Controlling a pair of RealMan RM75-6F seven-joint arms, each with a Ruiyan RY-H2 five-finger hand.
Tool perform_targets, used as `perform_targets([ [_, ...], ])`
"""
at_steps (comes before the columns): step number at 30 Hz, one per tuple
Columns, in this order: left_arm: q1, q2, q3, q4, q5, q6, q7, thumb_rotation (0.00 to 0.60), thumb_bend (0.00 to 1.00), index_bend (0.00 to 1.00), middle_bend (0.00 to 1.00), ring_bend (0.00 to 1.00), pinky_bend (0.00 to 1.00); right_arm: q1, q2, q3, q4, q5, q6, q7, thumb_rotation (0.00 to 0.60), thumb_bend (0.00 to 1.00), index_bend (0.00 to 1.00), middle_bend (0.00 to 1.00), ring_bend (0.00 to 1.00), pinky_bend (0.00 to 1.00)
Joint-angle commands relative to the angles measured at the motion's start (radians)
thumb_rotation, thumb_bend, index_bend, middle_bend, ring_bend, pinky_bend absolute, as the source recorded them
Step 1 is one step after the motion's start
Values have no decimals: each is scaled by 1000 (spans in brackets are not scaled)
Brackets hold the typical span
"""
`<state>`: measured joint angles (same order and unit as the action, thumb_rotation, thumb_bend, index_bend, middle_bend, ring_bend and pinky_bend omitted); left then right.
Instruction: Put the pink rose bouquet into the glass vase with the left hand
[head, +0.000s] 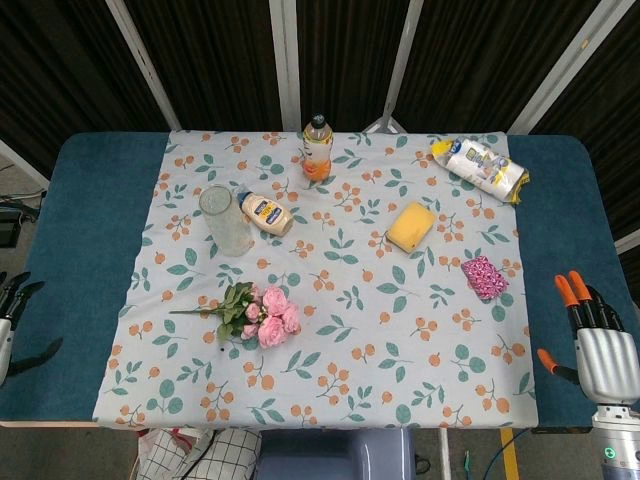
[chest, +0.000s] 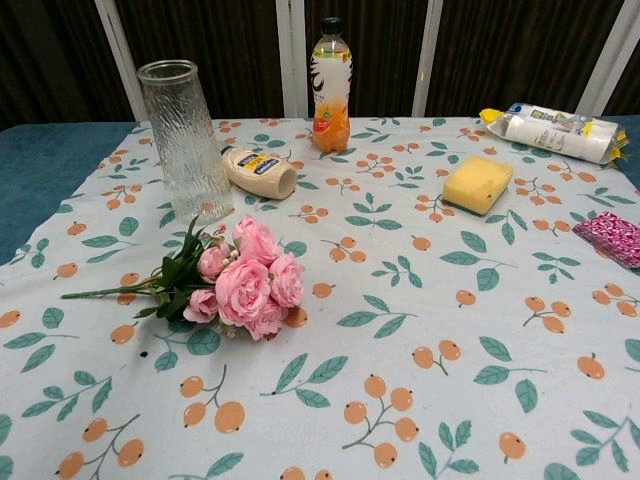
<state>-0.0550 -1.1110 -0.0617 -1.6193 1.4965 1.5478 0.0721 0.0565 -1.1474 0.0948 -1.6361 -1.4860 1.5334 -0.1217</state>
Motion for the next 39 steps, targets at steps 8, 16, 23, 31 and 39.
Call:
perform_targets([
  [8,-1,-5,10,-8,19,3,22,600,260,191,86,0,36,-5,3,3,-3,2,9,5,600,214,85,49,90,194],
  [16,-6,-8,11,-4,12,-13,28,600,224,184,86,0,32,-8,7,1,-8,3,11,10,600,214,85,49,90,194],
  [23,-22,18,31,-49,20,-66,-11,600,197,160,87,0,32,-9,12,0,-4,4,8,25,600,214,85,49,90,194],
  [31,-128,63,-4,-166,-56,-245,18,600,148,130,82,0,30,-9,15,-4,-7,0,3,32,600,213,85,49,90,194],
  [39,-232,-16,-43,-214,-175,-378,183,600,138,130,85,0,30,-9,17,-2,-5,7,-1,41,600,214,85,49,90,194],
])
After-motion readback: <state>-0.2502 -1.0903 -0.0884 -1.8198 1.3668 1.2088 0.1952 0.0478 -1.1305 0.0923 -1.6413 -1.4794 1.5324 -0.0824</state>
